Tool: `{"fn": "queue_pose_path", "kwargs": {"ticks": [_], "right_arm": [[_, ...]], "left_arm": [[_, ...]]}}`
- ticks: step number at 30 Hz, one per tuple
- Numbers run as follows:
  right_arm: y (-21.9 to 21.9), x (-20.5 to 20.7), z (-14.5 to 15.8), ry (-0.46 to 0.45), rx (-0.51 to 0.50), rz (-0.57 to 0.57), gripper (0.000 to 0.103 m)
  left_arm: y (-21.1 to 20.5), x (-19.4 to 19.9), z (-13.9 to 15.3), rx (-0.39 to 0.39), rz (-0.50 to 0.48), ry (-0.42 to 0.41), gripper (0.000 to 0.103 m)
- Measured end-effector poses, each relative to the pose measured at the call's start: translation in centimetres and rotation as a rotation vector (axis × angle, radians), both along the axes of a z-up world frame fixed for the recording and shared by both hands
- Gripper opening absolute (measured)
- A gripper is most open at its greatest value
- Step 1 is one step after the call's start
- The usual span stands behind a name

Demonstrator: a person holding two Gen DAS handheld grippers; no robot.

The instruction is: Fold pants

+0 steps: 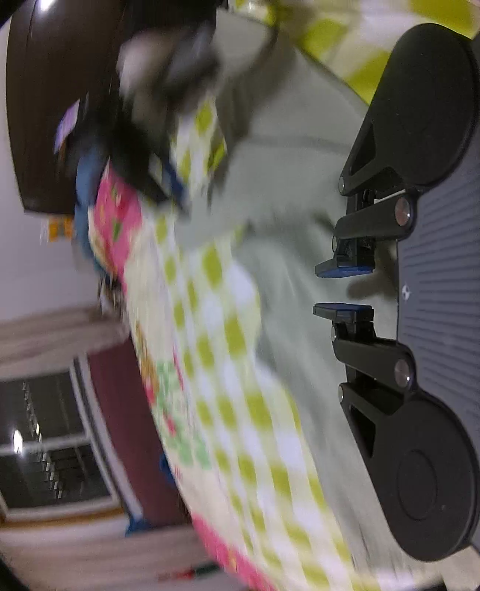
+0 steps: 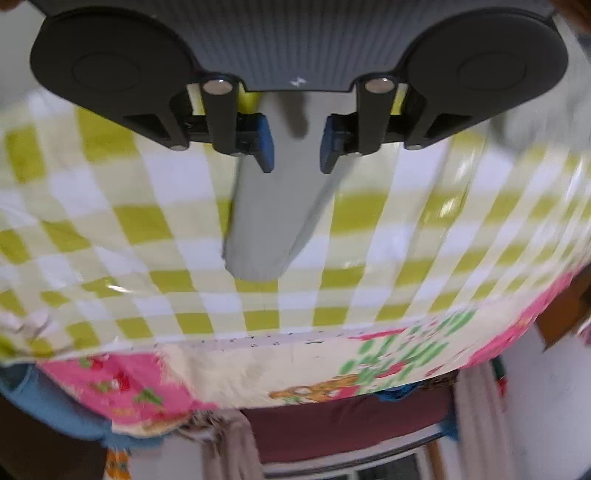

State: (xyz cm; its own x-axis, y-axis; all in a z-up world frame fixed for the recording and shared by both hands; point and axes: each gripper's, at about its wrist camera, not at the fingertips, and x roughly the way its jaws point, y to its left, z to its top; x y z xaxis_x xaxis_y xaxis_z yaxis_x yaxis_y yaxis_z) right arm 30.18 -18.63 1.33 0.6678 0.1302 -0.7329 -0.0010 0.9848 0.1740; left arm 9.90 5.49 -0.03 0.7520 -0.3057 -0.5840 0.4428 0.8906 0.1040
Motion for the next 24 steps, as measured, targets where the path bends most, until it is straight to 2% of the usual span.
{"fn": "queue_pose_path", "kwargs": {"ticks": [2, 5, 7, 8, 9, 10, 11, 13, 15, 19, 22, 24], "right_arm": [[1.2, 3.8, -1.2, 0.053, -0.013, -0.019, 0.036], [2.4, 7.2, -3.4, 0.118, -0.036, -0.061, 0.037], [2.7, 8.3, -4.6, 0.110, -0.112, -0.092, 0.030], [2.5, 8.3, -4.6, 0.105, -0.110, -0.103, 0.016], [1.8, 8.3, -4.4, 0.103, -0.086, -0.112, 0.007], [0.8, 7.9, -4.1, 0.105, -0.036, -0.114, 0.002], [0.1, 7.6, -3.6, 0.103, -0.011, -0.115, 0.002], [-2.0, 5.8, -1.6, 0.054, 0.046, -0.116, 0.002], [-4.9, 3.0, 1.2, -0.011, 0.153, -0.136, 0.002], [-12.7, -5.8, 6.1, -0.162, 0.362, -0.221, 0.002], [-18.1, -12.7, 7.2, -0.226, 0.394, -0.317, 0.002], [-20.7, -15.9, 6.2, -0.212, 0.375, -0.383, 0.002]], "left_arm": [[-2.1, 0.8, -0.7, -0.016, -0.037, 0.028, 0.033], [-4.1, 1.5, -2.0, -0.001, -0.056, 0.063, 0.033], [-4.6, 1.9, -2.8, 0.017, -0.064, 0.084, 0.033], [-4.9, 1.9, -3.2, 0.031, -0.072, 0.093, 0.033], [-5.1, 1.7, -3.5, 0.044, -0.076, 0.097, 0.033], [-5.2, 1.3, -3.6, 0.052, -0.078, 0.097, 0.033], [-5.3, 1.2, -3.6, 0.057, -0.079, 0.095, 0.033], [-5.5, 0.9, -3.4, 0.068, -0.075, 0.087, 0.033], [-5.8, 0.7, -2.7, 0.071, -0.074, 0.064, 0.033], [-7.2, -0.3, -1.1, 0.070, -0.108, 0.017, 0.033], [-9.0, -0.9, -0.9, 0.079, -0.150, 0.003, 0.033], [-10.6, -1.2, -1.3, 0.103, -0.188, 0.009, 0.033]]}}
